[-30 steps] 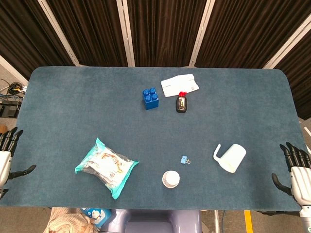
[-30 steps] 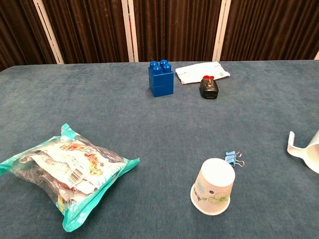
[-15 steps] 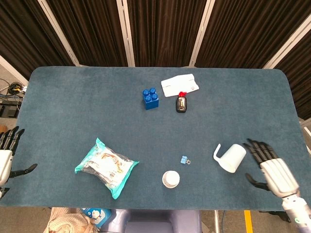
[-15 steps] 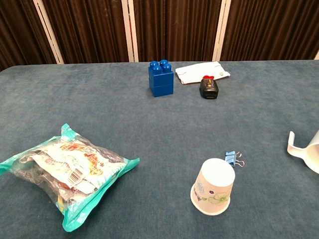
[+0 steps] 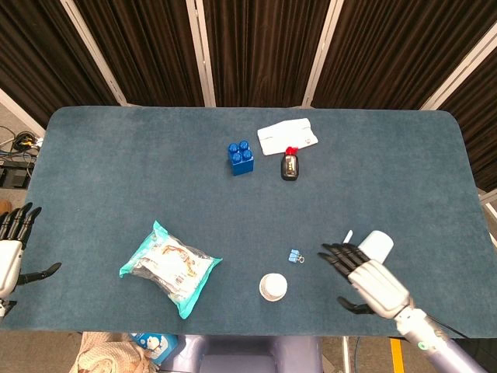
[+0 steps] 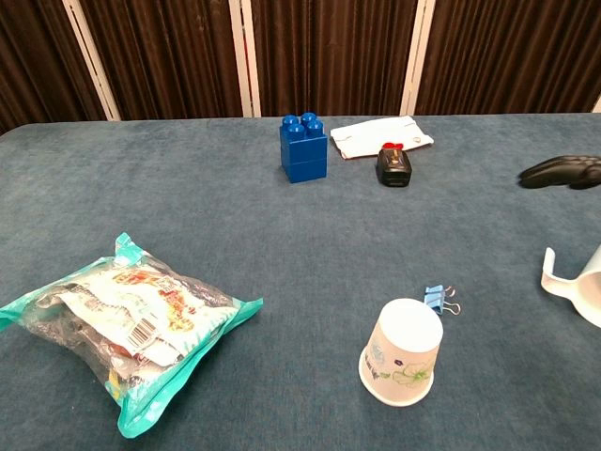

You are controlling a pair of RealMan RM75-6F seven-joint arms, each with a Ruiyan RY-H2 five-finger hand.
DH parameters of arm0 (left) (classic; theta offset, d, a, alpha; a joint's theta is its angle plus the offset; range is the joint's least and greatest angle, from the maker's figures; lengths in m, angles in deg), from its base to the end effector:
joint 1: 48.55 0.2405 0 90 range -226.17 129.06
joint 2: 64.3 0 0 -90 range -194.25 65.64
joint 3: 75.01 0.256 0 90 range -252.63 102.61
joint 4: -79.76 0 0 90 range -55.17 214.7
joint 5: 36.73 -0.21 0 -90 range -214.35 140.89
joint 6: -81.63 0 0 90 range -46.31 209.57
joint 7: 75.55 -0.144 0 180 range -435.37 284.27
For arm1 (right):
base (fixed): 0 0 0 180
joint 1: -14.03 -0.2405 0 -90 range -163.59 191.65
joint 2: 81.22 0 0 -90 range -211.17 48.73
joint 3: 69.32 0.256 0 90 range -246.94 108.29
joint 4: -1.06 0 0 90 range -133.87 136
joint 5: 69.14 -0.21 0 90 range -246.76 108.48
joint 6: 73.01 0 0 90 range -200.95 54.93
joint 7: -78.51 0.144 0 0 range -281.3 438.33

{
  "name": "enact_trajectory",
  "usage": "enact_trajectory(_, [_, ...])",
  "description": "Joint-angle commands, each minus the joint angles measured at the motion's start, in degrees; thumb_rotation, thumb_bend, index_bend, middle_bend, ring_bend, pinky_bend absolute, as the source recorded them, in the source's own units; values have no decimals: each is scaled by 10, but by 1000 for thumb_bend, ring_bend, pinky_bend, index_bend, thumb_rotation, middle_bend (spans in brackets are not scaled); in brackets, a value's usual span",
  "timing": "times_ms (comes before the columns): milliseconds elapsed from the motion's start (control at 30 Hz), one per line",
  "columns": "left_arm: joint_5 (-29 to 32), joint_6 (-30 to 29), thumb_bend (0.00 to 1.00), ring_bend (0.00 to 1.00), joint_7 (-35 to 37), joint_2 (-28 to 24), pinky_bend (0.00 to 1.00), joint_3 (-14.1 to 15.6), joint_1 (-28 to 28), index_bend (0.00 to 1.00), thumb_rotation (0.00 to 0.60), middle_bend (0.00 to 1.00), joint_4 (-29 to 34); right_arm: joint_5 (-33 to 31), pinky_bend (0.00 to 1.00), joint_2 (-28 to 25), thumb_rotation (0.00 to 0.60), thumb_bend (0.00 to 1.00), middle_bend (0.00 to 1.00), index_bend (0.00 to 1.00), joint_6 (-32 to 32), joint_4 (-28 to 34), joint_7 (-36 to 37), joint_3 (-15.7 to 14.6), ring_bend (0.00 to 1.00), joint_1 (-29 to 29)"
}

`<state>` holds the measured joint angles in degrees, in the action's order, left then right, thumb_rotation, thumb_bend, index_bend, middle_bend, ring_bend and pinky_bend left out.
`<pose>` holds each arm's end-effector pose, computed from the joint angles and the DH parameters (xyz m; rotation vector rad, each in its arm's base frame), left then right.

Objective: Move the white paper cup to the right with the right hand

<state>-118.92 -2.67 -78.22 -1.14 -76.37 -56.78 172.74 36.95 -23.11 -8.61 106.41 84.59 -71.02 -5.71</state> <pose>-0.3109 0.1938 0.1619 -1.3986 -0.8819 -0.8544 -0.2073 -0.1989 0.1015 2.0724 -0.9985 1.0414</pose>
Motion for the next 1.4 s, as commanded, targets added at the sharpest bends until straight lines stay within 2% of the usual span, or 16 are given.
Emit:
enact_trajectory(33, [0, 1, 0, 0, 0, 0, 8, -1, 0, 0, 600, 0, 0, -19, 90, 20, 600, 347, 0, 0, -23, 26, -37, 4, 0, -12])
enact_trajectory(567, [-1, 11, 0, 0, 4, -1, 8, -7, 2, 0, 600, 0, -1, -96, 103, 113, 600, 346, 0, 0, -91, 45, -168, -3, 0, -32])
enact_trajectory(800, [-2, 13, 0, 0, 3, -1, 8, -9, 3, 0, 600, 0, 0, -132, 162, 153, 600, 346, 0, 0, -100, 40, -205, 7, 16, -40])
enact_trajectory(1100, [-3, 16, 0, 0, 6, -2, 8, -11, 4, 0, 600, 0, 1, -181, 168, 181, 600, 347, 0, 0, -109, 35, -238, 16, 27, -53])
enact_trajectory(1400, [-6, 20, 0, 0, 3, -2, 8, -11, 3, 0, 600, 0, -2, -208, 261, 208, 600, 341, 21, 6, -113, 29, -265, 12, 93, -61])
